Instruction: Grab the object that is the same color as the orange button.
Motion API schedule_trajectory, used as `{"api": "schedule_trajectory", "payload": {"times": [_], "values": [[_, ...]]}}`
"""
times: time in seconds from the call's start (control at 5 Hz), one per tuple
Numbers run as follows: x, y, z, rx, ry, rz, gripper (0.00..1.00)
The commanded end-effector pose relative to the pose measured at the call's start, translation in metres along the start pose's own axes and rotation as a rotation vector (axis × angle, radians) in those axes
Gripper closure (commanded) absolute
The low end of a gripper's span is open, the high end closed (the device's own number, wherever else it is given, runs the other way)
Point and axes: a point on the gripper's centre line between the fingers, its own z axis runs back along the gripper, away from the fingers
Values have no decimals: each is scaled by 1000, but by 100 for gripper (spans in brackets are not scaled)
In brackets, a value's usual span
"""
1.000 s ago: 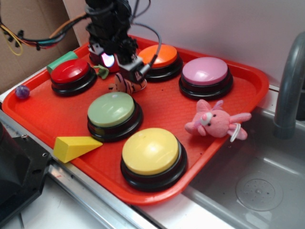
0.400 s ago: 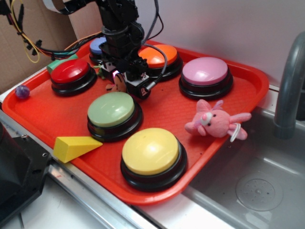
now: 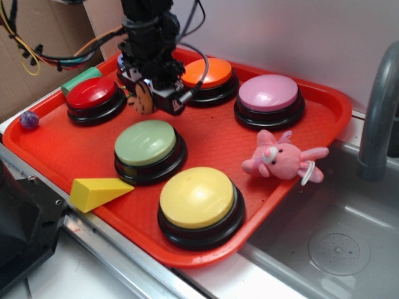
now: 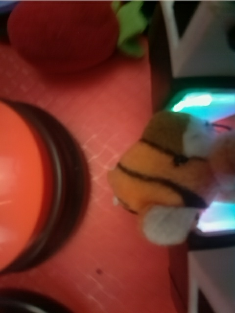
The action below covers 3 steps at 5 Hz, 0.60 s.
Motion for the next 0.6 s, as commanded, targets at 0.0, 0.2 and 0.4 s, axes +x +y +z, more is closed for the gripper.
{"api": "schedule_trajectory", "payload": {"times": [0.0, 0.2, 0.4], "values": [[-27, 20, 78, -9, -78, 70, 100], [-57, 24, 90, -34, -60, 121, 100], [-66, 24, 90, -60, -49, 174, 100]]}}
